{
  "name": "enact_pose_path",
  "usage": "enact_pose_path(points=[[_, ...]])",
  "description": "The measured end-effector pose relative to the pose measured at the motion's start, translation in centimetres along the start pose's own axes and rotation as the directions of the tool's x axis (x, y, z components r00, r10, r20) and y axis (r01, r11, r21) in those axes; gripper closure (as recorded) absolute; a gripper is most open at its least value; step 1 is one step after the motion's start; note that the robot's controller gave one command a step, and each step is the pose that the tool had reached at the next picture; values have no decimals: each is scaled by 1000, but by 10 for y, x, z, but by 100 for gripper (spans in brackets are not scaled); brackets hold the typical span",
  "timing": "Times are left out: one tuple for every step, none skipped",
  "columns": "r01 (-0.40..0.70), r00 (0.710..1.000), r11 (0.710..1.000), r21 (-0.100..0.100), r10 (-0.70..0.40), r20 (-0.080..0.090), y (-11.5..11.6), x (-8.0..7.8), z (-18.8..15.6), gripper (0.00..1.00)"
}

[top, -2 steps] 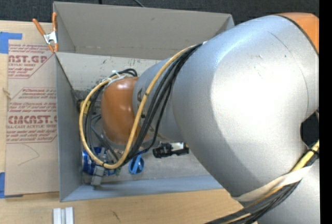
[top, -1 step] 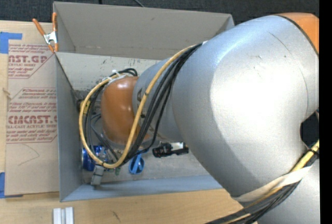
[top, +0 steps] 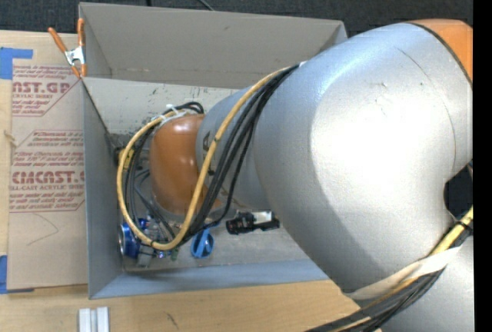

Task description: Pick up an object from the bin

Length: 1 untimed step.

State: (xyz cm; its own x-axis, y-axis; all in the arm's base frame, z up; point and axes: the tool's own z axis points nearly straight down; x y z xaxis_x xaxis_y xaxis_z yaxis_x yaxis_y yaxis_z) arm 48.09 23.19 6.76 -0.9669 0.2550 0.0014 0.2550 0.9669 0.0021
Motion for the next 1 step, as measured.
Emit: enact_pose_path(points=[[1, 1000, 1000, -1, -1, 2, 1, 0, -37, 100]])
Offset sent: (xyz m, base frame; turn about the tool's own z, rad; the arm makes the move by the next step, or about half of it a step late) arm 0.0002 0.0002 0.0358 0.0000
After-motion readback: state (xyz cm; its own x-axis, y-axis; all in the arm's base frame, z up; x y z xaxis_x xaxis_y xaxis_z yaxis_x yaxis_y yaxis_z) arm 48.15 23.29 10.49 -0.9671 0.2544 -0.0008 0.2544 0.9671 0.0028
